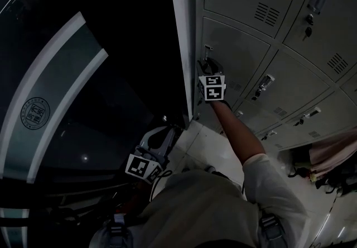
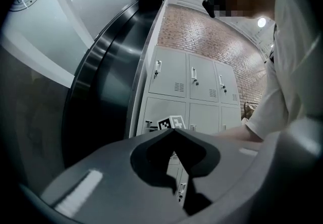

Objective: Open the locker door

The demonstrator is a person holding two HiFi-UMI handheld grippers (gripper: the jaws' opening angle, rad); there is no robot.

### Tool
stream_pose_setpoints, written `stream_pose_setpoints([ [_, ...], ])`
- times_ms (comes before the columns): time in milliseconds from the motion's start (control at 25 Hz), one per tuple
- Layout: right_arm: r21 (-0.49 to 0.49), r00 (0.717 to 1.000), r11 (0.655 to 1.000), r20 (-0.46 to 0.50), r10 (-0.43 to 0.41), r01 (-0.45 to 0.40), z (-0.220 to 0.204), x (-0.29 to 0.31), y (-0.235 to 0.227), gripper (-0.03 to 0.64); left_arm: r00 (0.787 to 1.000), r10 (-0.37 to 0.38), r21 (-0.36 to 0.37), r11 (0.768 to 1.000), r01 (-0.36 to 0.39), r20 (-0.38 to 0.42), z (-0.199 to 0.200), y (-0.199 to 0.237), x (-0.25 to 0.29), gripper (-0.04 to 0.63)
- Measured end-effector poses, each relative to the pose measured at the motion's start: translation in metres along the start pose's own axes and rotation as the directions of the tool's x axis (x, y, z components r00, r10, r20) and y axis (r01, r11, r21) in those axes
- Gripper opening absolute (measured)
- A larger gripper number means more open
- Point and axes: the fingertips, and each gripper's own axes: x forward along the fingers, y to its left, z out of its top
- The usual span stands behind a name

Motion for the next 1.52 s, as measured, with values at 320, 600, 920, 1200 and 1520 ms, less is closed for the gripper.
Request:
stream_pose_setpoints([
  [320,0.035,0.997,0.998,-0.055,-0.059,0.061,-0.017,0.036,-0.018,0.187,0.998,0.061,-0.027,0.998,-0.061,-0.014,-0.011,0.018,-0.011,0.13],
  [600,0.024,0.994,0.995,-0.055,-0.093,0.094,-0.019,0.049,-0.015,0.198,0.996,0.08,-0.044,0.996,-0.081,-0.027,-0.018,0.027,-0.013,0.13],
  [920,0.013,0.988,0.99,-0.067,-0.141,0.142,-0.015,0.026,0.003,0.159,0.998,0.06,-0.054,0.997,-0.061,-0.029,-0.024,0.029,-0.004,0.13],
  [1200,-0.033,0.983,0.983,-0.001,-0.183,0.183,-0.014,-0.027,0.031,0.097,0.998,0.049,-0.058,0.997,-0.051,-0.035,-0.021,0.029,0.0,0.13],
  [1520,-0.008,0.988,0.989,0.049,-0.146,0.147,-0.013,-0.09,0.054,0.109,0.998,0.041,-0.073,0.996,-0.045,-0.052,-0.032,0.031,-0.003,0.13],
])
